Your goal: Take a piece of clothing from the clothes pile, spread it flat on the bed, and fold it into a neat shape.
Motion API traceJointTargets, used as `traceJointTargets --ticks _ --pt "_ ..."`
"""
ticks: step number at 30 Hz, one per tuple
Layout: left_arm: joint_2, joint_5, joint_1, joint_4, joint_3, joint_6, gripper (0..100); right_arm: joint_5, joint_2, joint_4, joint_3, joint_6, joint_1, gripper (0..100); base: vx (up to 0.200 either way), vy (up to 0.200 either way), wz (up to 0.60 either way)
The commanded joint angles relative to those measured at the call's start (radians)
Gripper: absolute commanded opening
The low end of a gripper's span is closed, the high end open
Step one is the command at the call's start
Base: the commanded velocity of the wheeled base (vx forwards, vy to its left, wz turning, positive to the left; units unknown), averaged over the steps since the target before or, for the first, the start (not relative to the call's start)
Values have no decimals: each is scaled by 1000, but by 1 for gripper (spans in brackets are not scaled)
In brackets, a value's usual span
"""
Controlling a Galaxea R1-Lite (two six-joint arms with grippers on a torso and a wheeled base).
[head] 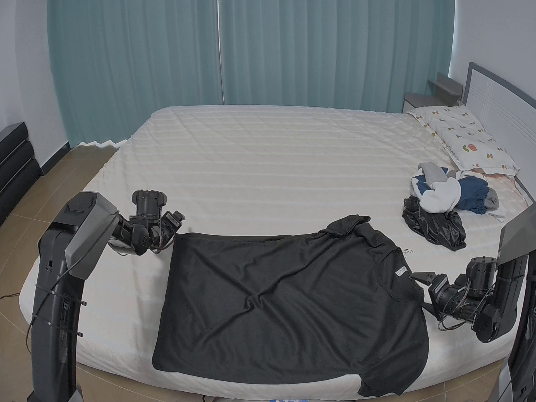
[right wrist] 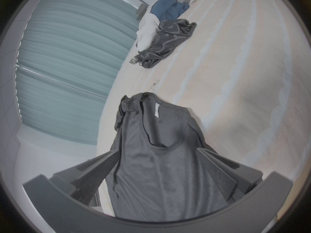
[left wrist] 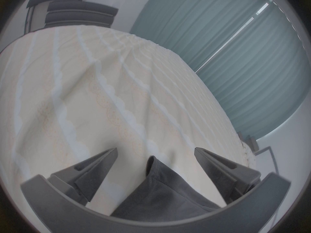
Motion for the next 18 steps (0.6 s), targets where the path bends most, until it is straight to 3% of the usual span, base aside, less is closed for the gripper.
traceJointTargets --ticks 1,3,6,10,11,13,16,18 --pt "-201 -123 12 3 149 -124 100 0 -153 -6 -81 67 49 100 0 0 0" --pt "-258 -162 8 6 201 -132 100 -4 -153 41 -153 58 73 100 0 0 0" --pt "-337 -172 -6 3 319 -130 100 -12 -172 247 -319 32 104 100 0 0 0" --pt "-453 -240 -9 -25 533 -143 100 -90 -155 592 -613 32 170 100 0 0 0" --pt "-462 -247 -9 -31 557 -147 100 -103 -144 623 -649 33 179 100 0 0 0" --pt "-514 -283 -18 -94 689 -196 100 -162 -60 735 -817 30 225 100 0 0 0" --pt "-531 -295 -23 -173 784 -233 100 -204 5 782 -917 21 257 100 0 0 0" --pt "-526 -298 -26 -336 910 -247 100 -228 91 851 -1044 -20 294 100 0 0 0"
